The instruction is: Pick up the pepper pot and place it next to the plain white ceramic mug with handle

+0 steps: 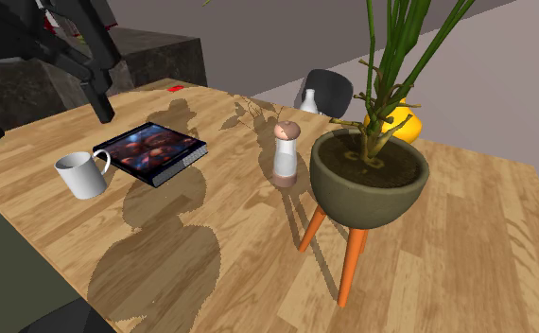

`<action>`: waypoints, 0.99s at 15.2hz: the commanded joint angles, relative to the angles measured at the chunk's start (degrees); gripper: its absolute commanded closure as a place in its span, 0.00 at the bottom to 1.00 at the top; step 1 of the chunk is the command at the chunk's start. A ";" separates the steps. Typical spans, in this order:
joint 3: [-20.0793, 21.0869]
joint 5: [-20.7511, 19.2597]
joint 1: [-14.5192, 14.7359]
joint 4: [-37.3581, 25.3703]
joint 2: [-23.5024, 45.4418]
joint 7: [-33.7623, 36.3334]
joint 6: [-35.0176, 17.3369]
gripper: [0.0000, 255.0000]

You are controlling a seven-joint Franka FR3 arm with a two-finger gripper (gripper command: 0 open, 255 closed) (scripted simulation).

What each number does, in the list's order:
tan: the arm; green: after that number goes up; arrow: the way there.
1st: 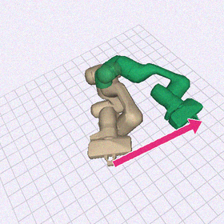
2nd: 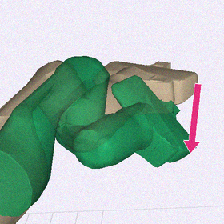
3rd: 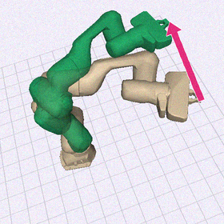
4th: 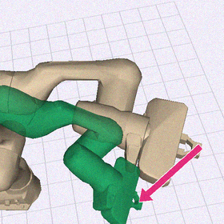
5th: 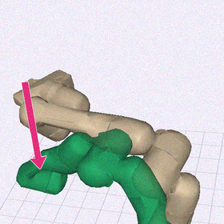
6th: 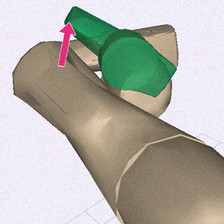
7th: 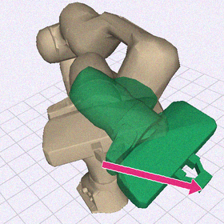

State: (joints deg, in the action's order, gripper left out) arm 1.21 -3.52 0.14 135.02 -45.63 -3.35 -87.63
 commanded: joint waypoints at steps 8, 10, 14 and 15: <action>-7.37 -2.31 -2.36 -2.82 10.58 -6.07 -8.33 0.00; -9.37 -2.46 -2.87 -4.27 14.05 -7.86 -10.46 0.00; -13.29 -1.97 -3.62 -8.01 21.45 -11.61 -14.23 0.00; -14.23 -1.65 -3.78 -9.11 23.39 -12.61 -15.06 0.00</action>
State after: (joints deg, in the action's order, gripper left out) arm -12.08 -5.36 -3.42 126.74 -23.72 -14.94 -101.95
